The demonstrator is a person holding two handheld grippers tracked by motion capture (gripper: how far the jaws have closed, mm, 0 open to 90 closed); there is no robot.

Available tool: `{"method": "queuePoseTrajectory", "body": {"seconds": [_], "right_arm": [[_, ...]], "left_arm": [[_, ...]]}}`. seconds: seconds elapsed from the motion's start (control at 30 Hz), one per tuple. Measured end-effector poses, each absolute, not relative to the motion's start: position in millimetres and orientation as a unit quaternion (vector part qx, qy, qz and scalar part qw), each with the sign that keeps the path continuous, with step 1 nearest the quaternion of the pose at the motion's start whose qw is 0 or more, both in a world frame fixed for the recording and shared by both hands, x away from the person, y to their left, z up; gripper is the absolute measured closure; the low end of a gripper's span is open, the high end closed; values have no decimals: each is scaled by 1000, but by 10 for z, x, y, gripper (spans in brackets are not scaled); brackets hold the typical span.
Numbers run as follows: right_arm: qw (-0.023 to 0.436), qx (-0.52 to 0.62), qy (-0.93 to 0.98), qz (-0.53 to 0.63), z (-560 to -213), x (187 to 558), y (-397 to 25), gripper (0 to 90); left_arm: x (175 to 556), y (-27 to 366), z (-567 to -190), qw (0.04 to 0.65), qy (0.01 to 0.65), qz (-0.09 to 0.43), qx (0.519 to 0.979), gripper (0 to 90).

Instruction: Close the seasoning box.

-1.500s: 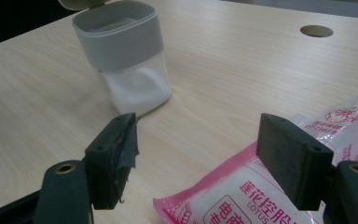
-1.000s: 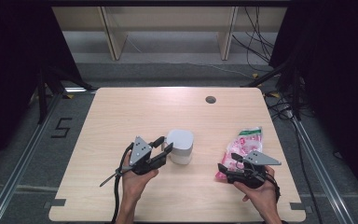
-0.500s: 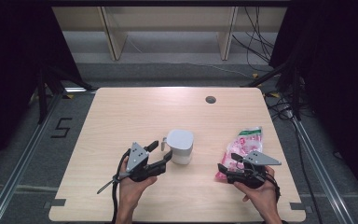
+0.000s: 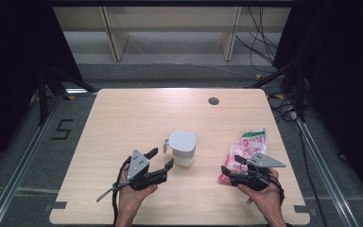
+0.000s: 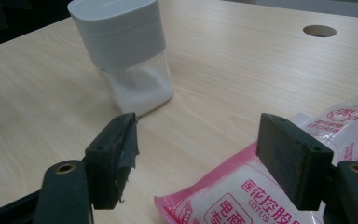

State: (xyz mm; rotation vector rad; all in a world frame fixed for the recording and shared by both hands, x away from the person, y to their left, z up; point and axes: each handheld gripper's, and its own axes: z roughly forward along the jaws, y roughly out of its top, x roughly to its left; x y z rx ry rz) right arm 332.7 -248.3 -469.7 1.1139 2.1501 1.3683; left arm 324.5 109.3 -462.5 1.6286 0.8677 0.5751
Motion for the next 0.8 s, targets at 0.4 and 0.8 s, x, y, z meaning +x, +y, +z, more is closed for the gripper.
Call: {"method": "queuePoseTrajectory", "body": {"seconds": [0.4, 0.8], "right_arm": [[185, 386, 763, 485, -4695, 3308, -2477, 302], [180, 386, 761, 489, -4692, 3286, -2452, 302]], "left_arm": [[3145, 1085, -4687, 564, 365, 246, 699, 276], [3085, 1048, -4749, 560, 369, 240, 702, 262]]}}
